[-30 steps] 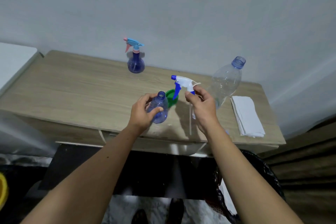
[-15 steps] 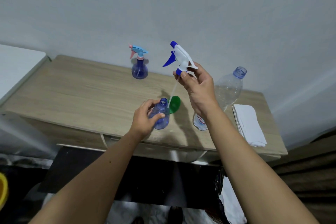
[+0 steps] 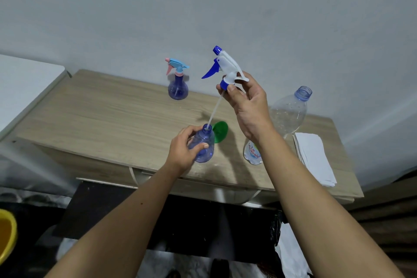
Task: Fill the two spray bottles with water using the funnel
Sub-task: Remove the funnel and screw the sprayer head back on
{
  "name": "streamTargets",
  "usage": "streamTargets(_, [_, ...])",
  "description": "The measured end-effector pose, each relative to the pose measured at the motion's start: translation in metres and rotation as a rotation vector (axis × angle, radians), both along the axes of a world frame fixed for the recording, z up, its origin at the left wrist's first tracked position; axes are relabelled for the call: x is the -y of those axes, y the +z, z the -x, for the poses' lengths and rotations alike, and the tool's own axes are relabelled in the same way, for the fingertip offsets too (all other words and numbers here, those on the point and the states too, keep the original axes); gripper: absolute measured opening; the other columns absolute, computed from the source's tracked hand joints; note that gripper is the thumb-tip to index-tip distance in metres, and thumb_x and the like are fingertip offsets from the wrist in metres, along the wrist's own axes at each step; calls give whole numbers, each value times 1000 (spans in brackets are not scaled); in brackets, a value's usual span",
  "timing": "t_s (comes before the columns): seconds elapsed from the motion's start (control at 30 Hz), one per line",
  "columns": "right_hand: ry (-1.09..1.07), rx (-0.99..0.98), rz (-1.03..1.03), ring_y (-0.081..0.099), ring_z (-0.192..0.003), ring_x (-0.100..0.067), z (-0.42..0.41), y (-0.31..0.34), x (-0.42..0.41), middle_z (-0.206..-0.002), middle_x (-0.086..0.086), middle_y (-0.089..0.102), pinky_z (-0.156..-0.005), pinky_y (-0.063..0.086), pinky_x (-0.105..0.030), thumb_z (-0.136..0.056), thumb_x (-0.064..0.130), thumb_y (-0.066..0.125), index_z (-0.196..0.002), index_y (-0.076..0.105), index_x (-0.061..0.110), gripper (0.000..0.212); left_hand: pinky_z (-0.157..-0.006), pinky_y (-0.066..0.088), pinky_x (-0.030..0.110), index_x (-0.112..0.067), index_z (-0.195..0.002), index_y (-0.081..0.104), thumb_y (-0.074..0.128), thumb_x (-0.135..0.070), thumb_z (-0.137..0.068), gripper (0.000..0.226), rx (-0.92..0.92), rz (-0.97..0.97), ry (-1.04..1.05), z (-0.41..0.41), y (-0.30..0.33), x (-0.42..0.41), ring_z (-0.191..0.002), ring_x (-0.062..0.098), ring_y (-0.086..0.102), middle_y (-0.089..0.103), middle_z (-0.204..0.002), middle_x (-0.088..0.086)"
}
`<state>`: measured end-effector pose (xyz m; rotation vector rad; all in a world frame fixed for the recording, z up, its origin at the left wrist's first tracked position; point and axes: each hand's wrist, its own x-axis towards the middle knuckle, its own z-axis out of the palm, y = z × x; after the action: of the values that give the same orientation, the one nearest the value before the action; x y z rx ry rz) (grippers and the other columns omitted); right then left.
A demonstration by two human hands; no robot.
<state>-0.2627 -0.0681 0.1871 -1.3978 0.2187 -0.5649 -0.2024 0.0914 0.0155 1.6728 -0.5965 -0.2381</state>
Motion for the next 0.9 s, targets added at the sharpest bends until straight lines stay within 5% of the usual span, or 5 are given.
streamTargets(0.37, [24, -294, 159, 66, -99, -17, 15, -67, -4, -104, -4, 72, -92, 52, -29, -98, -5, 65, -118, 68, 19, 31, -96, 54, 23, -26, -126, 67, 86, -3, -82, 54, -9, 46, -8, 1, 0, -1, -113, 16, 70, 72, -123, -1])
streamTargets(0.5, [48, -373, 276, 65, -90, -7, 20, -76, -1, -108, -20, 71, -80, 52, -16, -99, -7, 64, -121, 66, 5, 26, -98, 54, 23, -17, -131, 66, 86, -1, -82, 55, -12, 58, -14, 1, 0, -1, -116, 15, 70, 71, -127, 0])
streamTargets(0.57, [68, -406, 328, 65, -83, 0, 20, -79, 0, -106, -12, 71, -77, 51, -13, -99, -7, 63, -119, 66, 7, 25, -101, 55, 29, -17, -133, 66, 86, -3, -82, 56, 0, 46, -16, 0, -2, -1, -118, 16, 69, 71, -128, 0])
streamTargets(0.77, [102, -452, 515, 69, -100, -10, 14, -85, 2, -109, 7, 74, -93, 56, -28, -98, 2, 67, -120, 67, 29, 34, -106, 55, 34, -21, -136, 65, 87, -10, -83, 58, 16, 19, -20, -2, -4, -2, -123, 12, 65, 69, -132, -4])
streamTargets(0.9, [143, -464, 646, 68, -100, -16, 10, -83, 6, -104, 8, 73, -91, 55, -33, -98, 6, 67, -120, 68, 24, 29, -105, 55, 29, -19, -138, 63, 87, -12, -84, 60, 15, 15, -13, -3, -5, -2, -124, 10, 65, 68, -133, -4])
